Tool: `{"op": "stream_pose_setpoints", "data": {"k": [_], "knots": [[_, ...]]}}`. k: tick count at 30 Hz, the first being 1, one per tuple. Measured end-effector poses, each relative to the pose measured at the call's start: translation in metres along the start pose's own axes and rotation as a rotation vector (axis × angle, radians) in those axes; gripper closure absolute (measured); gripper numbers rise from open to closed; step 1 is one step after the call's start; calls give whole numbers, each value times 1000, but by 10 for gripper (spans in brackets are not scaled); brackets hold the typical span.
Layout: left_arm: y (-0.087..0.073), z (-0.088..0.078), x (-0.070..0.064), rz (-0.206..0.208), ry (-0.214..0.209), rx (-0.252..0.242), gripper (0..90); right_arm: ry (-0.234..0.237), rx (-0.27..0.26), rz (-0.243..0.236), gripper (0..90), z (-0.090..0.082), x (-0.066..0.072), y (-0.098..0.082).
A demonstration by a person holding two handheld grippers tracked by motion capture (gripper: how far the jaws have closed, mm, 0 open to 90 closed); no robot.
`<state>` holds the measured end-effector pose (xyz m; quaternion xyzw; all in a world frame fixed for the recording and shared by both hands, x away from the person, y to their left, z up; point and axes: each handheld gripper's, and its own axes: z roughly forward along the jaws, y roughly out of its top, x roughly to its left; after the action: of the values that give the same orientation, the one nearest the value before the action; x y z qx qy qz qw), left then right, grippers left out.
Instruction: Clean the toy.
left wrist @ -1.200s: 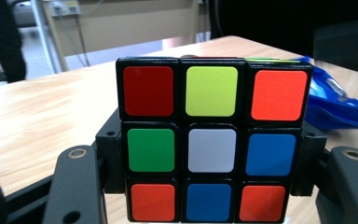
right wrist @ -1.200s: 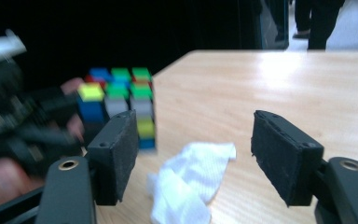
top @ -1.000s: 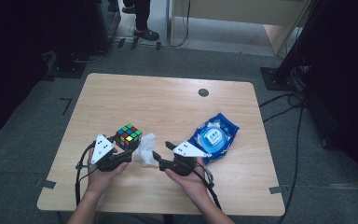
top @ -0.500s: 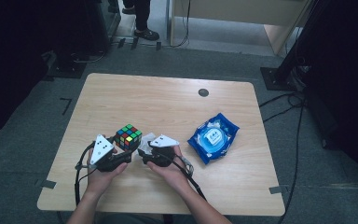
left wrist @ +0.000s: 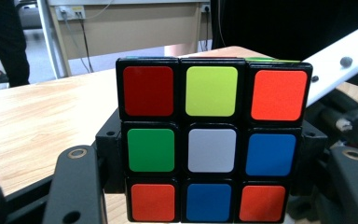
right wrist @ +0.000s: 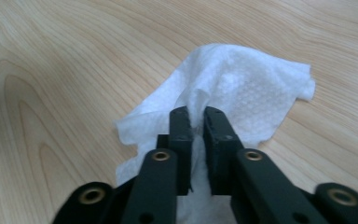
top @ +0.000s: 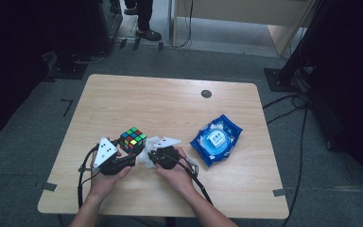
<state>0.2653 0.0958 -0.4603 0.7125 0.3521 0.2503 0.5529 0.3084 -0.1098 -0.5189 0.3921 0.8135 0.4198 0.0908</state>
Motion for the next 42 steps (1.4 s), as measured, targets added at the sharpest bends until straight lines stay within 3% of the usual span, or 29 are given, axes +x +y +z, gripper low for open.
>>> {"op": "stream_pose_setpoints", "data": {"k": [6, 16, 21, 26, 32, 36, 42], "knots": [[-3, 4, -4, -6, -21, 10, 341, -24, -69, 6, 884, -29, -10, -5], [-10, 16, -21, 20, -72, 46, 341, -50, -272, 11, 890, -107, -18, -6], [-14, 21, -36, 43, -114, 58, 341, -24, -342, 30, 890, -134, -13, 2], [-17, 25, -46, 61, -142, 70, 341, 31, -387, 12, 890, -145, 0, 11], [-18, 27, -55, 87, -161, 79, 341, 149, -408, -43, 890, -144, 21, 14], [-17, 26, -60, 95, -174, 76, 341, 185, -411, -67, 889, -141, 27, 15], [-15, 25, -67, 119, -204, 59, 341, 193, -389, -43, 884, -129, 23, 10]]}}
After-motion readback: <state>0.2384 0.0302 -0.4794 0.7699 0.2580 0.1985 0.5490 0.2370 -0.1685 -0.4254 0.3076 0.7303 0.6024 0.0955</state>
